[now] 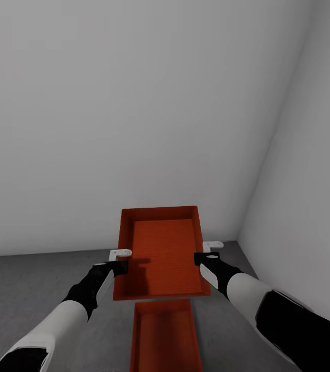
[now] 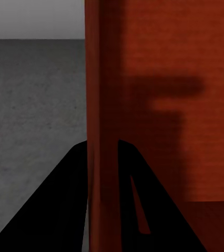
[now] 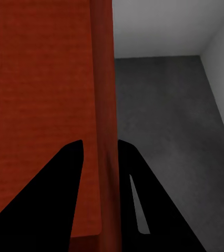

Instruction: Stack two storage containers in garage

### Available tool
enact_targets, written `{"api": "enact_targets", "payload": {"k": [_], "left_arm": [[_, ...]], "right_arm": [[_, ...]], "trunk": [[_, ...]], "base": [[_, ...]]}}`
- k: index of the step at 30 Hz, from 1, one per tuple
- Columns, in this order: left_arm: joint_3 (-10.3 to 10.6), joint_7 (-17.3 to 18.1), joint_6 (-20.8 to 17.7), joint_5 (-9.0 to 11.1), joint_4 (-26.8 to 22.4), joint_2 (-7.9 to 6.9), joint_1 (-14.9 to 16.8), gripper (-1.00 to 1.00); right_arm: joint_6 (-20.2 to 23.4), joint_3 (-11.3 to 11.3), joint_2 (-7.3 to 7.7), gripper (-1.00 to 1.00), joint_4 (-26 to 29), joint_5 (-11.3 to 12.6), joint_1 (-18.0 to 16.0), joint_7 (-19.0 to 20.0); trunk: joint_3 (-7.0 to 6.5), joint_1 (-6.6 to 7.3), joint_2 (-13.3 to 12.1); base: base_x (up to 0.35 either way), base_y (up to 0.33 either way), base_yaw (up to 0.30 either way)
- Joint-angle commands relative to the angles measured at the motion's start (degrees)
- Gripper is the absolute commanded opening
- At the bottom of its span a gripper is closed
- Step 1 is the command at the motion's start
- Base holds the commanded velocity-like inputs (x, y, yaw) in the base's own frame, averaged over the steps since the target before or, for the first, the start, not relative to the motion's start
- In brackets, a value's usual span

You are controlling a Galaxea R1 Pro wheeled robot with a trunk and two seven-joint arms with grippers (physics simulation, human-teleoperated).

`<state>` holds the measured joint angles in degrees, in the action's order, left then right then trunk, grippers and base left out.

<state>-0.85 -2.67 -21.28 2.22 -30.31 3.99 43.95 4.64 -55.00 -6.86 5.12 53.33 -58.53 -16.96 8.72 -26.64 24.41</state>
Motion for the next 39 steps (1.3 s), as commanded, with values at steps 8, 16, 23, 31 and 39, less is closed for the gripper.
{"api": "enact_targets", "payload": {"k": [8,16,23,31,39], "left_arm": [[0.41,-0.59,-0.34,0.34,0.50,-0.13,-0.01,-1.00],[0.41,-0.59,-0.34,0.33,0.43,-0.17,-0.01,-1.00],[0.41,-0.64,-0.34,0.33,0.43,-0.15,-0.01,-1.00],[0.41,-0.63,-0.34,0.33,0.50,-0.14,-0.01,-1.00],[0.41,-0.59,-0.34,0.38,0.79,-0.13,-0.01,-1.00]], "right_arm": [[0.46,1.65,0.38,-1.00,0.32,-0.95,-0.09,-0.26],[0.43,1.65,0.36,-1.00,0.32,-0.95,-0.09,-0.28],[0.42,1.65,0.36,-1.00,0.32,-0.95,-0.09,-0.26],[0.45,1.65,0.36,-1.00,0.32,-0.95,-0.09,-0.28],[0.43,1.65,0.38,-1.00,0.32,-0.95,-0.09,-0.29]], "trunk": [[0.83,-0.03,0.13],[1.57,-0.03,0.13],[2.22,-0.03,0.13],[2.96,-0.03,0.13],[3.70,-0.03,0.13]], "base": [[0.000,0.000,0.000],[0.000,0.000,0.000],[0.000,0.000,0.000],[0.000,0.000,0.000],[0.000,0.000,0.000]]}}
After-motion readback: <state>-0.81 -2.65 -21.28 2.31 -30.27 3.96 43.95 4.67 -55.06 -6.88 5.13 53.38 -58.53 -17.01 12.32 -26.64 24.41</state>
